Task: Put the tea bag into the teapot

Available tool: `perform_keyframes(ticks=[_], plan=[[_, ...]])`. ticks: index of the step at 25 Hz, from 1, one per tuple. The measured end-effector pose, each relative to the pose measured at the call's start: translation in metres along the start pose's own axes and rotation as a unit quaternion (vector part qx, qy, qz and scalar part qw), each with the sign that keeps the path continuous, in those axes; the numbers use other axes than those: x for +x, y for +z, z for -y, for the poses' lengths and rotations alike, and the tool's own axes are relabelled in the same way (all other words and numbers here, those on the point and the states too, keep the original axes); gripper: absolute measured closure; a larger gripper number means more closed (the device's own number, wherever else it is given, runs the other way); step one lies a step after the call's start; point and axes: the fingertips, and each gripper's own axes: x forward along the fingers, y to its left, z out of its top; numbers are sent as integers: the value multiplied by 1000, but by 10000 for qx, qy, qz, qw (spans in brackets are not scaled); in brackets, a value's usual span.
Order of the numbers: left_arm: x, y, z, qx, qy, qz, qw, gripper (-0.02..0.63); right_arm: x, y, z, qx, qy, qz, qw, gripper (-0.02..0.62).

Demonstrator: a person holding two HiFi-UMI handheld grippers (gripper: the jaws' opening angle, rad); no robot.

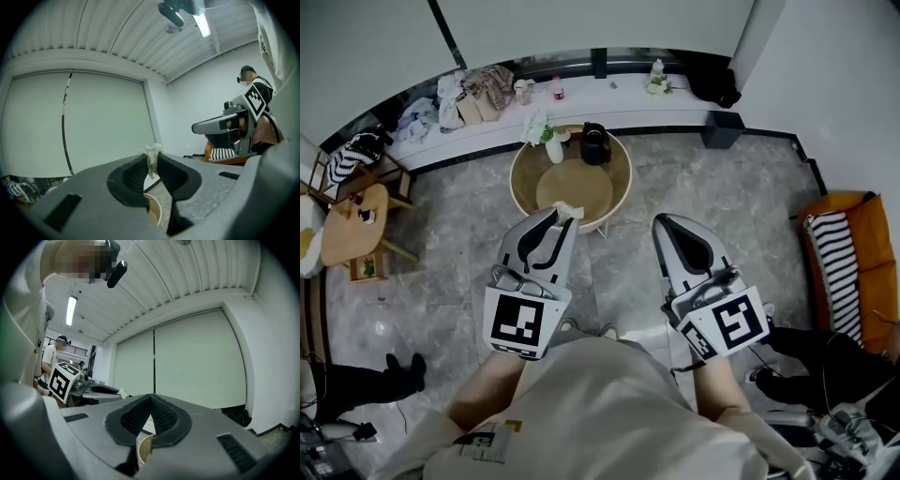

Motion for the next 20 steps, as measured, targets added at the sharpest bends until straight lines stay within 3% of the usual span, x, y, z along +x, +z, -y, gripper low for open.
perform_keyframes(ticks=[10, 20], plan=[[14, 5, 18, 23, 122, -30, 9999, 537, -4, 5, 21, 102, 189, 151, 9997, 589], [37, -6, -5, -15, 167, 88, 9998, 537, 24, -13, 40, -2, 151, 30, 9999, 589]])
